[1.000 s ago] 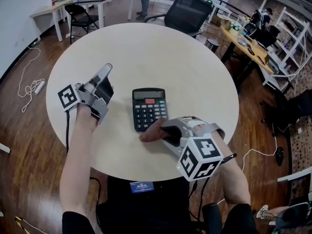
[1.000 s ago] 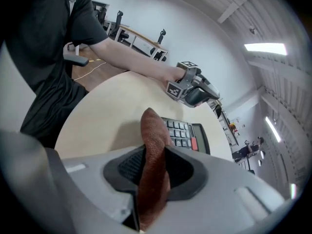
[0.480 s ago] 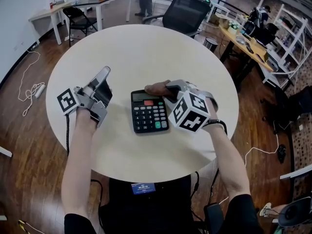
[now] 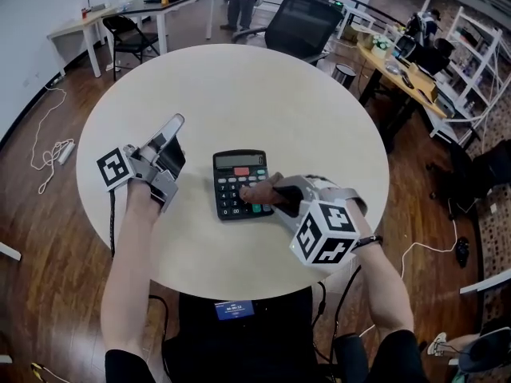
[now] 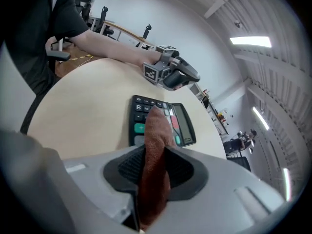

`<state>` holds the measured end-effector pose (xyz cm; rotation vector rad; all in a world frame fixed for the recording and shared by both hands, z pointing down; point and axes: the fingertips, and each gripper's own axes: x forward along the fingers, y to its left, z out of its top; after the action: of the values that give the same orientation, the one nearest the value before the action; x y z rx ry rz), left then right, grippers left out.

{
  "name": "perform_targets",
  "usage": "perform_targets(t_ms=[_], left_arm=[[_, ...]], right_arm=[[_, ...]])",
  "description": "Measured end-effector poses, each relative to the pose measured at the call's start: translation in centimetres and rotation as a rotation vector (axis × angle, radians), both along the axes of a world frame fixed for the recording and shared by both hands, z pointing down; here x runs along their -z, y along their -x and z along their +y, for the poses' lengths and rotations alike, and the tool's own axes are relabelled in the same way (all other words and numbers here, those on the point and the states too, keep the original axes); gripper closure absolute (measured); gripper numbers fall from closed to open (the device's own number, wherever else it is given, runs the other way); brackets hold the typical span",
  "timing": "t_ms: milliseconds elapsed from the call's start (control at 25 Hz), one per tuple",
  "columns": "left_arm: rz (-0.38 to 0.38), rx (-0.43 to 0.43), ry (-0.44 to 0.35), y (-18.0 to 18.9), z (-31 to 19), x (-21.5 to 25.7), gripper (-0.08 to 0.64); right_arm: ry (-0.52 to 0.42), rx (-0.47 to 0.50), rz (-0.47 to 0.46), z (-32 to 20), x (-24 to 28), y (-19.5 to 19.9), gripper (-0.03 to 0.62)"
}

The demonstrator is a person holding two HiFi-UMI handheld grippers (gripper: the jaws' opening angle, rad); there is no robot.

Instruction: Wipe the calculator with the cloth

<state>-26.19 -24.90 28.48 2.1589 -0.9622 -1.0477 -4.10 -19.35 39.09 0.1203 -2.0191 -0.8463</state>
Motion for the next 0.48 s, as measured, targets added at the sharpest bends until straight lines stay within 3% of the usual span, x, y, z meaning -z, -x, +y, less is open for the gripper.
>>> perform_targets(t_ms=[120, 280, 360, 480], left_arm=[[-0.005, -0.002, 0.002, -0.3, 0.0, 0.0, 0.555], [-0.015, -0.011, 0.002, -0.8, 0.1, 0.1, 0.555], [-0.015, -0.028, 0.002, -1.5, 0.1, 0.0, 0.555], [-0.039, -0.052, 0.010, -1.9, 0.0, 0.0, 0.555]], right_arm=[[0.019, 0.045, 0.025, 2.6, -0.6, -1.4, 0.488], [0.112, 0.105, 0.028, 5.5, -0.9, -3.1, 0.488], [0.153, 0.056, -0.063, 4.1, 0.4, -3.7, 0.488], [0.278, -0.130, -0.361, -0.9, 4.4, -2.9, 0.488]])
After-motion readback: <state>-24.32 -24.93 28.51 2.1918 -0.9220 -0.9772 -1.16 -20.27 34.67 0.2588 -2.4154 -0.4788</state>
